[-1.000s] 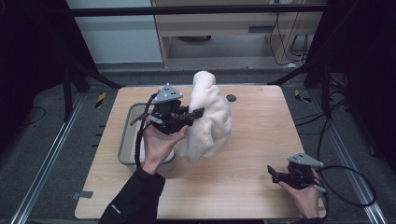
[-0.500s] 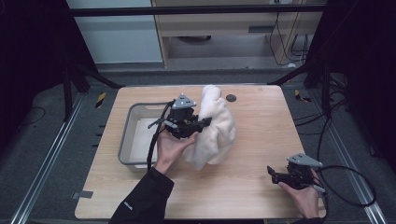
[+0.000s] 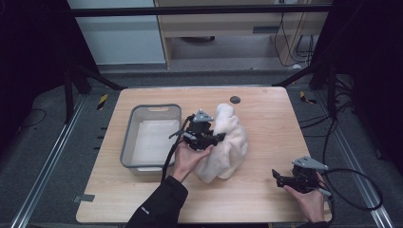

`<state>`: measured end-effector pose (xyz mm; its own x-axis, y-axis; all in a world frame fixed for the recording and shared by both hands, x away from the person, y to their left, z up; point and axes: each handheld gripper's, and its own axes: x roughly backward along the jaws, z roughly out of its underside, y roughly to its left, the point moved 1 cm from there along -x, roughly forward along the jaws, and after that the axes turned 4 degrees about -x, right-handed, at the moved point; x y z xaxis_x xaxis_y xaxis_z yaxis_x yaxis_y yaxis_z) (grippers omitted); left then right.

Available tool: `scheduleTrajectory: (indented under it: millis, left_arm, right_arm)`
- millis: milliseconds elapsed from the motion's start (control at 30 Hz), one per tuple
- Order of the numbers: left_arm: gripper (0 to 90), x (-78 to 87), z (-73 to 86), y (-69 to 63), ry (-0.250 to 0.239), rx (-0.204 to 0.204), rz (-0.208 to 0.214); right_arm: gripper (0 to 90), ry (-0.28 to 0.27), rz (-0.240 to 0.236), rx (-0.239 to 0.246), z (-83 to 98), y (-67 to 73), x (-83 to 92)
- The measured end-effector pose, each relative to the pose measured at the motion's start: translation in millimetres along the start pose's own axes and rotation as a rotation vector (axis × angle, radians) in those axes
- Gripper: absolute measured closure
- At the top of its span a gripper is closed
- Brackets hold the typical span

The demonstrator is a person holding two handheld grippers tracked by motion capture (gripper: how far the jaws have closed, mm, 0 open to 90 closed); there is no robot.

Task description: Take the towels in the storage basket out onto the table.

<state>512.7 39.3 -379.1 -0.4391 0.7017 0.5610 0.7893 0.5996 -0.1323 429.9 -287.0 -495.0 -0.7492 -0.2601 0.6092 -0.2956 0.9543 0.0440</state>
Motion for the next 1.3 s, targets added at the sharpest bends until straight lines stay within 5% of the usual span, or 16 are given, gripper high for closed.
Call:
scheduleTrajectory:
  millis: [333, 600, 800, 900, 1100, 1300]
  left_arm:
    - [60.8, -27.8, 19.7, -12.8, -0.004, 0.024, 0.055]
    - [39.7, -50.7, 37.5, -23.5, -0.017, 0.019, 0.083]
    - [27.8, -68.8, 47.5, -32.6, 0.042, 0.02, 0.12]
    - [25.3, -75.5, 51.7, -37.2, 0.069, -0.011, 0.116]
    - [25.0, -65.5, 49.2, -41.9, 0.07, -0.047, 0.1]
    - [26.9, -32.4, 35.2, -42.1, 0.016, -0.073, 0.083]
  right_arm:
    - [9.0, 0.013, 0.009, -0.03, 2.0, -2.6, -0.5]
    - [9.0, 0.024, 0.026, -0.023, 3.3, -3.7, -2.1]
    - [9.7, 0.04, 0.044, -0.023, 4.6, -5.2, -2.9]
    - [9.8, 0.042, 0.044, -0.027, 5.0, -6.0, -2.9]
    - [9.9, 0.041, 0.043, -0.027, 5.1, -6.2, -2.9]
    - [9.9, 0.036, 0.048, -0.025, 5.2, -6.9, -2.5]
